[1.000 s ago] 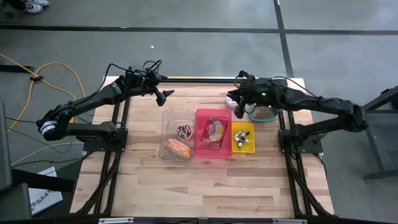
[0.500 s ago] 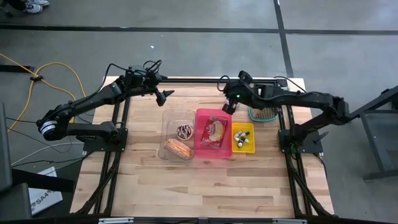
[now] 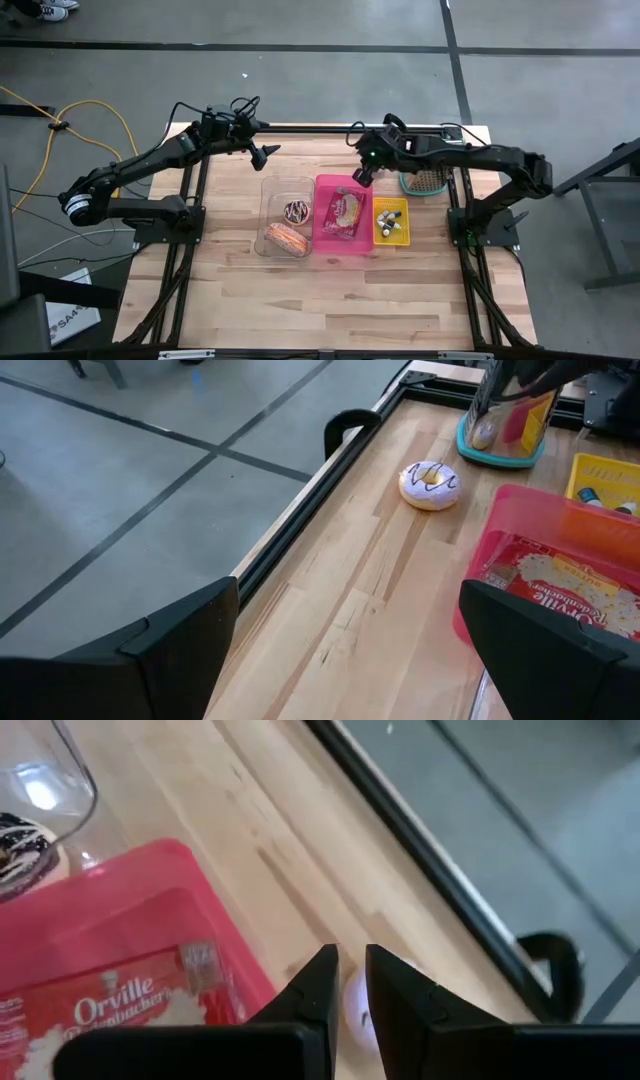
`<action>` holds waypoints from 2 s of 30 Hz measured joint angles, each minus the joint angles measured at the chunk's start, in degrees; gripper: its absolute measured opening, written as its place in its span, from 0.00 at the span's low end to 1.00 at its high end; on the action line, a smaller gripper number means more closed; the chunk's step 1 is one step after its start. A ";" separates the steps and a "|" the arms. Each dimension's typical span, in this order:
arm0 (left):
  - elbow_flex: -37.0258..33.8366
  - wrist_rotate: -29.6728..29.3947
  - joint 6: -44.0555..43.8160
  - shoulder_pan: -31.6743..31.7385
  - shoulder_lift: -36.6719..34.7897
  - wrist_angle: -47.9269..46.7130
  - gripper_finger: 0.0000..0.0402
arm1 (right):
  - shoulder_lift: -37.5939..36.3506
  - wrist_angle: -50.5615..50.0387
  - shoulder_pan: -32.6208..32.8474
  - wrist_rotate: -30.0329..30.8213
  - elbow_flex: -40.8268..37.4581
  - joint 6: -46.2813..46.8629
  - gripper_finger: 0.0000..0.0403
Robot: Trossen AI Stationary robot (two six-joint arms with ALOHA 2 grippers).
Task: Pick & Place Food Item
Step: Put the white donut into the transparent bin
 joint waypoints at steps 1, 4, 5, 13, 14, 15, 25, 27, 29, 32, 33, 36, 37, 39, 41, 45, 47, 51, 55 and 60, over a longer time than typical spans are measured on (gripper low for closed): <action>0.00 0.00 0.00 0.00 0.00 0.00 0.93 | 0.00 -0.56 -0.51 -0.99 0.00 0.63 0.11; 0.00 0.00 0.00 0.00 0.00 -0.02 0.93 | 0.77 -2.00 -2.18 -3.69 0.00 2.25 0.11; 0.00 0.00 0.00 0.00 0.00 -0.02 0.93 | 1.27 -2.41 -2.65 -4.39 0.00 2.69 0.11; 0.00 0.00 0.00 0.01 0.00 0.00 0.93 | 7.68 -0.87 -5.31 -5.24 -0.02 2.52 0.11; 0.00 0.00 0.00 0.02 0.00 -0.01 0.93 | 8.40 -0.42 -5.60 -5.26 -0.02 2.47 0.11; 0.00 0.00 0.00 0.00 0.00 0.00 0.93 | 8.97 -0.19 -6.00 -5.27 -0.02 2.46 0.11; 0.00 0.00 0.00 0.01 0.00 0.00 0.93 | 14.32 -0.23 -9.41 -6.15 -0.11 5.25 0.11; 0.00 0.00 0.00 0.00 0.00 0.00 0.93 | 15.15 -0.25 -10.29 -7.78 -0.11 6.28 0.11; 0.00 0.00 0.00 0.01 0.00 0.00 0.93 | 16.06 -0.28 -11.05 -9.68 -0.11 7.13 0.11; 0.00 0.00 0.00 0.01 -0.01 0.00 0.93 | 17.05 -0.23 -12.27 -11.67 -0.11 7.77 0.11; 0.00 0.00 0.00 0.00 0.00 0.00 0.93 | 17.16 -0.19 -12.42 -11.98 -0.11 7.62 0.11; 0.00 0.00 0.00 0.02 0.00 0.00 0.93 | 17.20 0.20 -13.07 -12.73 -0.11 6.16 0.11; 0.00 0.00 0.00 0.02 0.00 0.00 0.93 | 17.20 0.54 -13.08 -12.75 -0.11 5.85 0.11; 0.00 0.00 0.00 0.01 -0.01 0.00 0.93 | 17.14 0.59 -13.06 -12.86 -0.11 5.80 0.11; 0.00 0.00 0.00 0.00 0.00 0.00 0.93 | 17.08 0.60 -13.01 -12.90 -0.11 5.79 0.11; 0.00 0.01 0.00 0.01 0.00 0.00 0.93 | 17.05 0.60 -13.05 -12.99 -0.11 5.25 0.11; 0.00 0.00 0.00 0.01 0.00 0.00 0.93 | 17.03 0.66 -13.05 -12.94 -0.11 4.44 0.12; 0.00 0.00 0.00 0.00 0.00 0.00 0.93 | 17.00 0.71 -13.05 -12.78 -0.11 4.28 0.18; 0.00 0.00 0.00 0.02 0.00 0.00 0.93 | 17.00 0.95 -13.05 -12.72 -0.11 4.35 0.28; 0.00 0.00 0.00 0.01 0.00 0.00 0.93 | 17.00 1.01 -13.07 -12.67 -0.11 5.20 0.37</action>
